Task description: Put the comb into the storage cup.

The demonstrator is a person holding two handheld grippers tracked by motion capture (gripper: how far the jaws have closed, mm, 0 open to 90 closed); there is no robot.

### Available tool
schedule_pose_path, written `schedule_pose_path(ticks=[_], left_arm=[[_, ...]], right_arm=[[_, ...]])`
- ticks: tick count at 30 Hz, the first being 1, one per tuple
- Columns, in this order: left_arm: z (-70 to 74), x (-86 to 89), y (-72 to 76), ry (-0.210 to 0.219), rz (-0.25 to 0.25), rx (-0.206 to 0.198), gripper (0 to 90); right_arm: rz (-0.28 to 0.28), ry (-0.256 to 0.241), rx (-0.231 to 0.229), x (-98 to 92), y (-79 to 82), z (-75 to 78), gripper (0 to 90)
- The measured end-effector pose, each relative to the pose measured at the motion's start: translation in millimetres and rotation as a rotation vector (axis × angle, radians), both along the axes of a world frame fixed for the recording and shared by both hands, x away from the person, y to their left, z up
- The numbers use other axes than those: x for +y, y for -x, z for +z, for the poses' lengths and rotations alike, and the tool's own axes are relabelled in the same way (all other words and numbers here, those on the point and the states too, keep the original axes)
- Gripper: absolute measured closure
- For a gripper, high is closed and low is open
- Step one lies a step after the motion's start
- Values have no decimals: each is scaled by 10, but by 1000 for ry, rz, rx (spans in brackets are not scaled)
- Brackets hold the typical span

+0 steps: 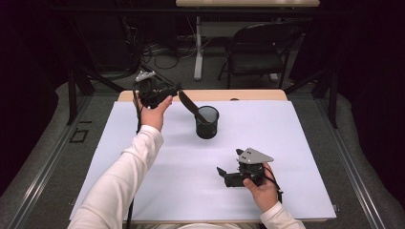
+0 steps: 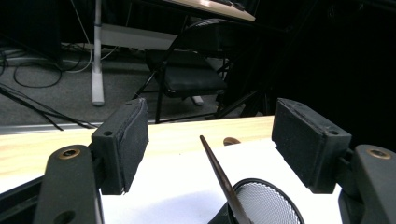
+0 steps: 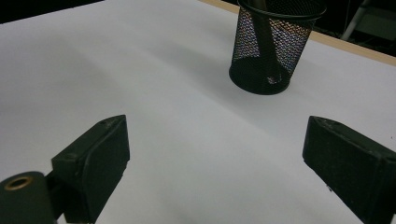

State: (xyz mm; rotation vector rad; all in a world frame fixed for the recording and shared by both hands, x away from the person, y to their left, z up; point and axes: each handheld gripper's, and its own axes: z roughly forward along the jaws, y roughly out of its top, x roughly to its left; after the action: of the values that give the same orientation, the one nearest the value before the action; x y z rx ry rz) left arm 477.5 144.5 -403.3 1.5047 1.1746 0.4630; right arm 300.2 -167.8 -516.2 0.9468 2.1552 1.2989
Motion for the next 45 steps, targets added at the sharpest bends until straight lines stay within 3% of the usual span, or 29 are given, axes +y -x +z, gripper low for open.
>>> schedule_pose_path(ticks=[3, 19, 23, 28, 32, 39, 42, 45], left_arm=[[12, 17, 11, 12, -13, 9, 255], [59, 21, 77, -61, -74, 49, 236], [69, 27, 92, -52, -82, 54, 225], [78, 20, 126, -72, -109, 56, 194], [89, 7, 173, -94, -145, 46, 171], [101, -36, 275, -182, -236, 15, 161], [97, -42, 316, -185, -301, 15, 161], [92, -41, 358, -179, -330, 12, 161]], right_arm=[[2, 0, 0, 5, -2, -3, 72], [4, 3, 2, 8, -6, -6, 72], [5, 5, 1, 10, -5, -6, 72], [4, 4, 0, 8, -6, -5, 73], [1, 3, 0, 6, -7, -4, 74], [1, 2, 2, 8, -7, -5, 74], [2, 2, 2, 8, -8, -5, 74], [1, 1, 0, 5, -9, -4, 74]])
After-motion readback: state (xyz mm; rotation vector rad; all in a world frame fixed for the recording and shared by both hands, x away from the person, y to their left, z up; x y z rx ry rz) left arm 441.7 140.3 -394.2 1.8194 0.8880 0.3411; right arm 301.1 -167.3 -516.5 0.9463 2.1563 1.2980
